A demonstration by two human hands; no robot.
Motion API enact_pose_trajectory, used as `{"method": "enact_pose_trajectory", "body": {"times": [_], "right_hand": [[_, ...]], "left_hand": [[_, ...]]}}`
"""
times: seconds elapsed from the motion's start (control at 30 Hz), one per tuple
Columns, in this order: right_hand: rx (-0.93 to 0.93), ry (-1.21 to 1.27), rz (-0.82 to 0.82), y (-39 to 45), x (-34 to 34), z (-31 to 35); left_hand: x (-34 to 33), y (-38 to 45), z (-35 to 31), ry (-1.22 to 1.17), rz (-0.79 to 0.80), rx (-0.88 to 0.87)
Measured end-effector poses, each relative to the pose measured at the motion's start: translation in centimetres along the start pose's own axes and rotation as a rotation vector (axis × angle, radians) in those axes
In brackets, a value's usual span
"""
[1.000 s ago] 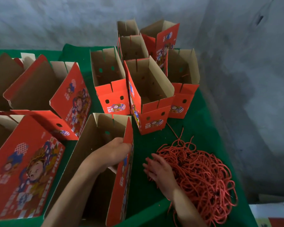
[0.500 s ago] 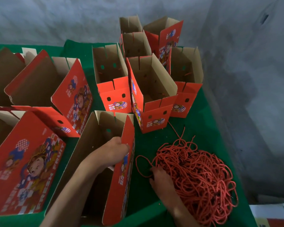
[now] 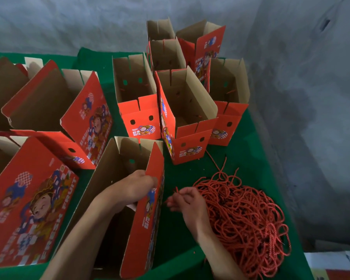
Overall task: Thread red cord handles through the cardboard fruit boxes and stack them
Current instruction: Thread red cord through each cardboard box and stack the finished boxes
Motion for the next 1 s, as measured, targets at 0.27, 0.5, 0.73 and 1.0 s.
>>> {"method": "enact_pose_trajectory", "body": {"times": [0.27, 0.5, 0.73, 1.0], "right_hand": [[-0.345, 0.528, 0.095, -1.1, -1.1, 2.2], [-0.334, 0.484, 0.101, 0.3, -0.6, 0.8], [-0.247, 0.115, 0.0, 1.2, 1.8, -2.3], [0.037, 0.062, 0.094, 0.6, -1.2, 1.1]], "left_hand": [[0.1, 0.7, 0.9, -0.03, -0.037, 0.045], [0.2, 1.1, 1.7, -0.084, -0.002, 0.067], [0.0, 2.7, 3.0, -0.141, 0.055, 0.037], [0.2, 5.7, 4.9, -0.249, 0.015, 0.064]]}}
Point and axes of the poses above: each hand's wrist, its own y-axis towards the middle knuckle, its own x-axis out of the back of the hand, z = x × y, the point moved 1 cm from there along y, towards the middle knuckle, and after that the axes turned 12 degrees about -z, right-handed, at the moved point
